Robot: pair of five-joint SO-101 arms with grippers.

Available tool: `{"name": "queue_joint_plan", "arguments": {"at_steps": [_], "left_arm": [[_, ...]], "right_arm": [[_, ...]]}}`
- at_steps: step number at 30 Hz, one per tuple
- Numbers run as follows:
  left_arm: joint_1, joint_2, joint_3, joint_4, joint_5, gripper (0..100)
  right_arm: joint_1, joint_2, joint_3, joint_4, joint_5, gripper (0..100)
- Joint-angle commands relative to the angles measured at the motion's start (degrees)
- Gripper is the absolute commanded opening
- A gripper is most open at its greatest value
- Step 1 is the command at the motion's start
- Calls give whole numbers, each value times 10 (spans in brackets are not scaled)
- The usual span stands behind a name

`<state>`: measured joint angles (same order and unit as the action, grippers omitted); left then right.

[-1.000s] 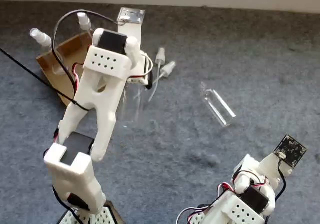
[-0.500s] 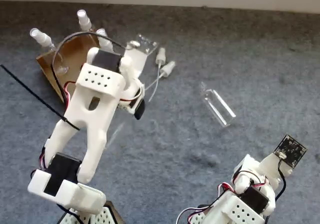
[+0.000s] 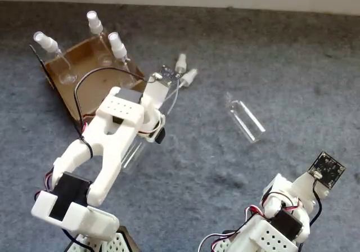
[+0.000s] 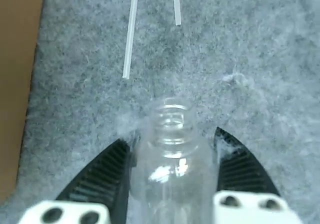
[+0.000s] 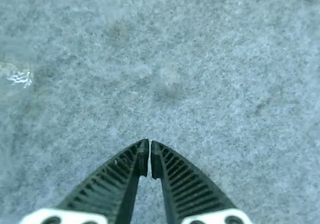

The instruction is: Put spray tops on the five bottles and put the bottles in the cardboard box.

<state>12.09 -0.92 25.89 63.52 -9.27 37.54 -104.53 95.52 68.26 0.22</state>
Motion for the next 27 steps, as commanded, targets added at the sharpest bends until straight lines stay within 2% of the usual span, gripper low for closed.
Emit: {"name": "queue_joint_plan", "arguments": {"at_steps": [1,7,14,27], "left_arm": [[-9,-29,22,-47,-17,56],[-14,-29,27,-43,-158,58],[-14,-29,27,-43,-163,226],[-14,-30,27,4,-164,218]], "right_arm": [[2,-8,57,1,6,12],[2,-8,57,1,6,12],[2,-8,57,1,6,12],[2,-8,57,1,6,12]]}}
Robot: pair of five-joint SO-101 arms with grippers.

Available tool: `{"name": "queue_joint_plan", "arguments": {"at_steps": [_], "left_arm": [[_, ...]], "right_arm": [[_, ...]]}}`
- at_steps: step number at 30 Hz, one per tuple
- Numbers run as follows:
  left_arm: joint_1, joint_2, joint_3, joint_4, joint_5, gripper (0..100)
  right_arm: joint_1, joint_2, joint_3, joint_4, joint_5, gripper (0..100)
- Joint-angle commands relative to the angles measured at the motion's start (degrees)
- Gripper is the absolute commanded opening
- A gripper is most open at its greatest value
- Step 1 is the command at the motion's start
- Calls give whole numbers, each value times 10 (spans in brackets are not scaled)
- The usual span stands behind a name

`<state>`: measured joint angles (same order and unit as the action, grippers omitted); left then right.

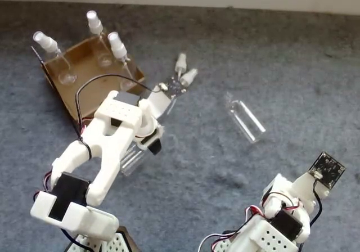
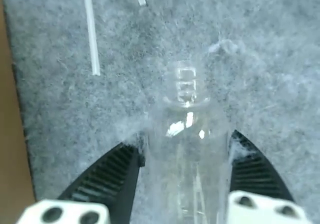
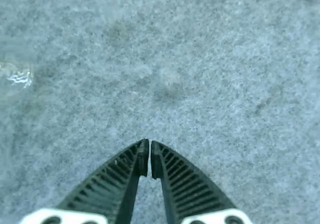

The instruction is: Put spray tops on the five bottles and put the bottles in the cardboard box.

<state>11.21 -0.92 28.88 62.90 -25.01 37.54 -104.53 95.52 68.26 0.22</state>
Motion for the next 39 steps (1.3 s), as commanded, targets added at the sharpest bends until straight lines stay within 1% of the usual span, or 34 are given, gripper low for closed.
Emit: {"name": "queue_joint_plan", "arguments": {"at_steps": [1,6,9,15,18,29,30,34,39], "left_arm": [[-5,-30,-3,11,-5,218],[0,-29,-1,9,-5,218],[-2,-29,28,4,-6,218],[-3,-29,100,-84,-6,217],[-3,-29,109,-106,-6,214],[-1,-34,112,-103,-6,213],[0,-35,112,-103,-6,208],[1,-35,109,-105,-4,133],[1,-36,109,-103,-5,131]], "right_arm": [[2,-8,57,1,6,12],[2,-8,57,1,6,12],[2,-8,57,1,6,12],[2,-8,57,1,6,12],[2,-8,57,1,6,12],[2,-8,57,1,6,12],[2,-8,57,1,6,12],[2,-8,57,1,6,12],[2,-8,57,1,6,12]]}}
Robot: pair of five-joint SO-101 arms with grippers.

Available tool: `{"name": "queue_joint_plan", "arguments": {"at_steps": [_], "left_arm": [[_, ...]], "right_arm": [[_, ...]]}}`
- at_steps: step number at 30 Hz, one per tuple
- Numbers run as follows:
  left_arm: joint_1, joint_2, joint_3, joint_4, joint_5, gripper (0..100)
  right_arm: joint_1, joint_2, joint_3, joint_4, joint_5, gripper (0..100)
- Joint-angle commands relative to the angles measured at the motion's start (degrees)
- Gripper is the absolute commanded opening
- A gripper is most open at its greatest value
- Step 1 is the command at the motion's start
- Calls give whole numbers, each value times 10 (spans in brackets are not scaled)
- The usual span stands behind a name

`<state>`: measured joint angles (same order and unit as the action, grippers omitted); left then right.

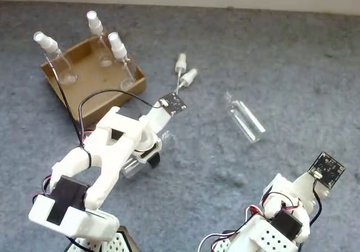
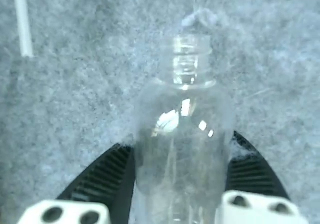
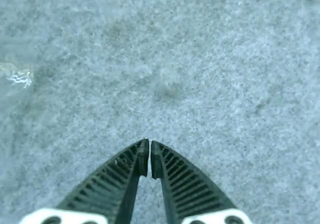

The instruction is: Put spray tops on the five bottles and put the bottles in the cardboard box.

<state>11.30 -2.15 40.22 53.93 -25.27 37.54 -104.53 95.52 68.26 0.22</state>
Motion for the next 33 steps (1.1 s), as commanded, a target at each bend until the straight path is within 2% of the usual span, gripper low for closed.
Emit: {"name": "queue_joint_plan", "arguments": {"at_steps": [1,13,16,19,23,33], "left_arm": [[0,-23,-5,-13,-3,130],[0,-24,-6,-13,-1,125],[0,-24,-7,-13,-1,87],[0,-24,-25,4,0,91],[0,-24,-86,79,0,91],[0,-24,-337,375,0,88]], "right_arm": [[2,-8,57,1,6,12],[2,-8,57,1,6,12],[2,-8,57,1,6,12],[2,-8,57,1,6,12],[2,-8,57,1,6,12],[2,-8,57,1,6,12]]}}
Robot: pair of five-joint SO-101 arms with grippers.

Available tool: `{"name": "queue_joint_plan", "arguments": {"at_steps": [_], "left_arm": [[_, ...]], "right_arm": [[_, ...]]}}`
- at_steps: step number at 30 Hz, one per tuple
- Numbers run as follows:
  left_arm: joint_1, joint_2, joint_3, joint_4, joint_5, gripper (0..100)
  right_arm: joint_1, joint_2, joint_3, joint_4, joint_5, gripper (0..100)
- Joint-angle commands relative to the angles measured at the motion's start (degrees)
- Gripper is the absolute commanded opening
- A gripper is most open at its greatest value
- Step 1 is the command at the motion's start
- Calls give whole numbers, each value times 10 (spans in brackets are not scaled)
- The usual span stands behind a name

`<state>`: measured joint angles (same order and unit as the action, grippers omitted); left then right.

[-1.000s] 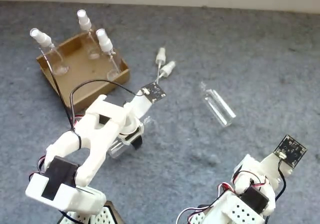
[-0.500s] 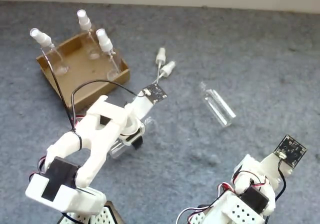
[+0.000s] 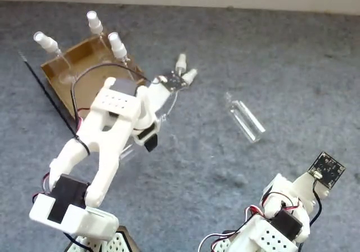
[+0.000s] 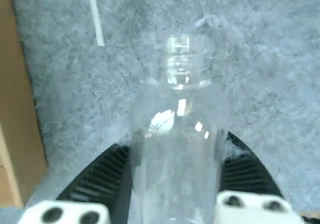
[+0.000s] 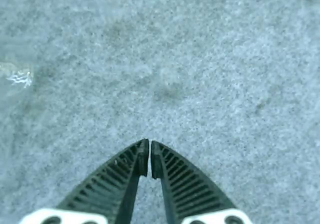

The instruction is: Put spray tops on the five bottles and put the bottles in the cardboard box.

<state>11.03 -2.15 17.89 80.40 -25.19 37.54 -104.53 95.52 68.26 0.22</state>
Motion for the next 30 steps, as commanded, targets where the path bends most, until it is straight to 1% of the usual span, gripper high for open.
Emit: {"name": "queue_joint_plan", "arguments": {"at_steps": [1,5,8,15,19,21,23,27,30], "left_arm": [[3,-24,-135,129,-1,88],[3,-26,-203,188,-1,88],[3,-61,-213,201,0,88],[0,-236,-124,200,0,88],[-1,-319,-58,200,-1,89],[-1,-354,-24,185,-1,90],[-1,-385,22,154,-1,91],[-1,-453,131,67,-1,91],[-1,-502,208,3,-1,91]], "right_arm": [[1,-8,57,1,6,12],[1,-8,57,1,6,12],[1,-8,57,0,5,12],[-1,-8,57,-3,6,12],[-61,-8,56,-3,6,12],[-100,-8,55,-3,6,12],[-135,-8,53,-3,6,12],[-195,-8,50,-3,6,12],[-226,-9,48,-7,7,16]]}}
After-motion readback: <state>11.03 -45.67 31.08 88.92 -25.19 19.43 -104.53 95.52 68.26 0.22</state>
